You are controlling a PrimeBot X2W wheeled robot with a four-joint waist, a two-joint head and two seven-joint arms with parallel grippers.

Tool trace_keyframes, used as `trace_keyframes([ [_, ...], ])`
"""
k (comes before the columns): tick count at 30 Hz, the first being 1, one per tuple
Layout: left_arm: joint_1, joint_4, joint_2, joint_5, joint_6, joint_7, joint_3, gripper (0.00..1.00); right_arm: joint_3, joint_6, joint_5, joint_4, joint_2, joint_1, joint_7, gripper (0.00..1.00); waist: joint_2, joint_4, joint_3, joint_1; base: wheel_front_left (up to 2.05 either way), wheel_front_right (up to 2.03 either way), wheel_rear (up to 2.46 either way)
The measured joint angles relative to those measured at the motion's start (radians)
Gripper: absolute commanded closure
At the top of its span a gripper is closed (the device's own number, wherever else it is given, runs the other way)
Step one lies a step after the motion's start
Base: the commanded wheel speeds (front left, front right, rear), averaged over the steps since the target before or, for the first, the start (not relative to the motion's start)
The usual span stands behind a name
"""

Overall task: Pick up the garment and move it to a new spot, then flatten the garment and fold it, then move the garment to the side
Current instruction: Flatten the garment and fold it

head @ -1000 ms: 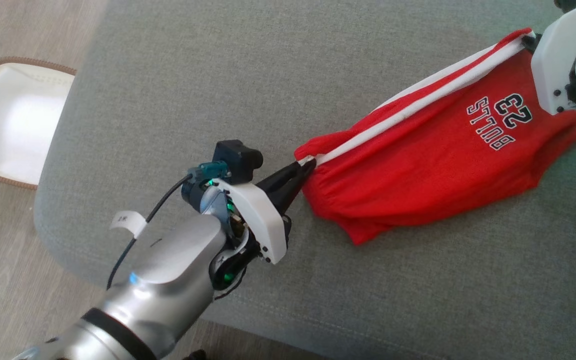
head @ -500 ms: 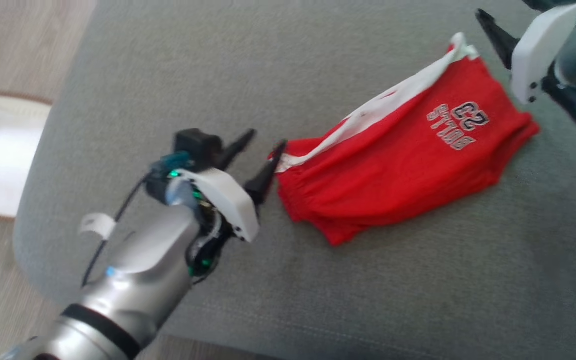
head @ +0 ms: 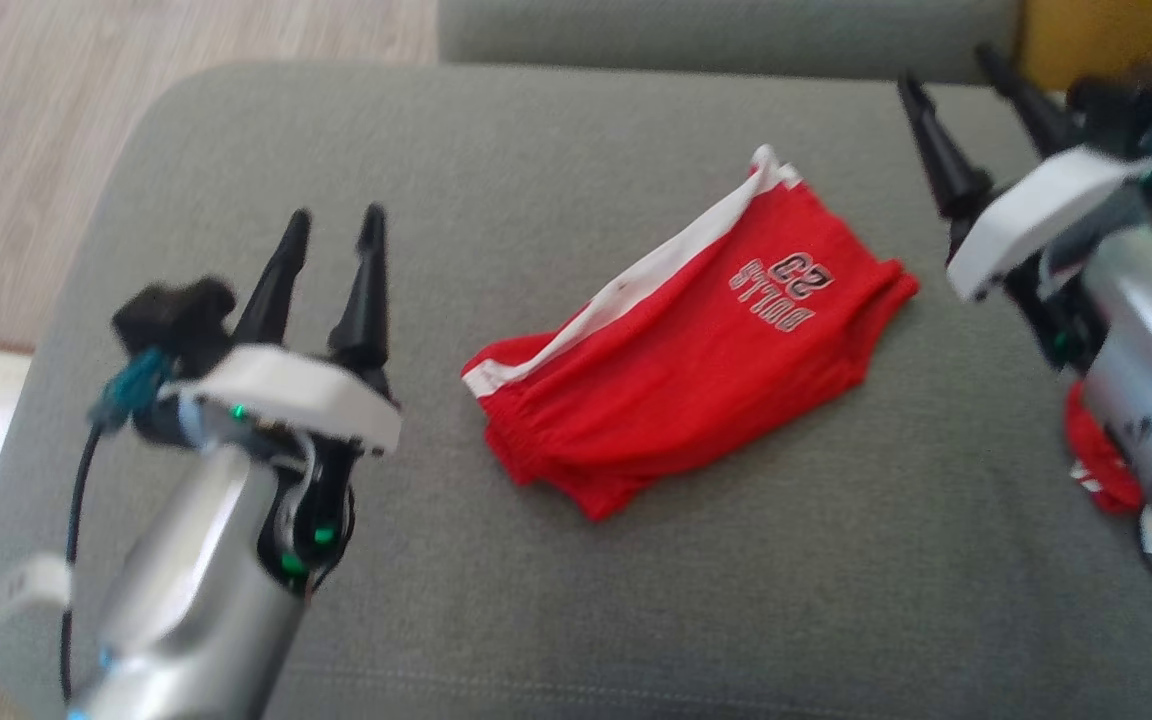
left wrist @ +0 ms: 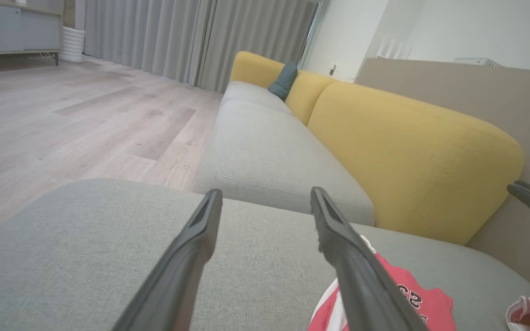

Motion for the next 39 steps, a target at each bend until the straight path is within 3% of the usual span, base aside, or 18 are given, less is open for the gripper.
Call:
trace_keyframes([
  [5,0.140,-0.078,-0.058,0.083,0.005,-0.006,0.118,0.00,-0.123,0.000,-0.090,-0.084,0.012,0.136,-0.001,0.00,0.0000,-0.035,-0.052,0.0000,0.00,0.00,0.00],
  [10,0.266,-0.102,-0.095,0.191,-0.022,-0.006,0.169,0.00,-0.306,0.000,-0.237,-0.182,0.038,0.329,-0.002,0.00,0.0000,-0.057,-0.096,0.0000,0.00,0.00,0.00],
  [18,0.404,-0.142,-0.132,0.312,-0.060,-0.006,0.199,0.00,-0.581,0.000,-0.451,-0.319,0.160,0.630,-0.003,0.00,0.0000,-0.088,-0.130,0.0000,0.00,0.00,0.00],
  [24,0.460,-0.163,-0.155,0.329,-0.092,-0.006,0.232,0.00,-0.683,0.000,-0.564,-0.401,0.246,0.766,0.004,0.00,0.0000,-0.100,-0.128,0.0000,0.00,0.00,0.00],
  [31,0.459,-0.164,-0.157,0.353,-0.125,-0.006,0.235,0.00,-0.733,0.000,-0.602,-0.472,0.273,0.771,0.084,0.00,0.0000,-0.078,-0.114,0.0000,0.00,0.00,0.00],
  [39,0.428,-0.156,-0.158,0.355,-0.125,-0.006,0.214,0.00,-0.859,0.000,-0.446,-0.442,0.336,0.761,0.252,0.00,0.0000,-0.023,-0.058,0.0000,0.00,0.00,0.00],
])
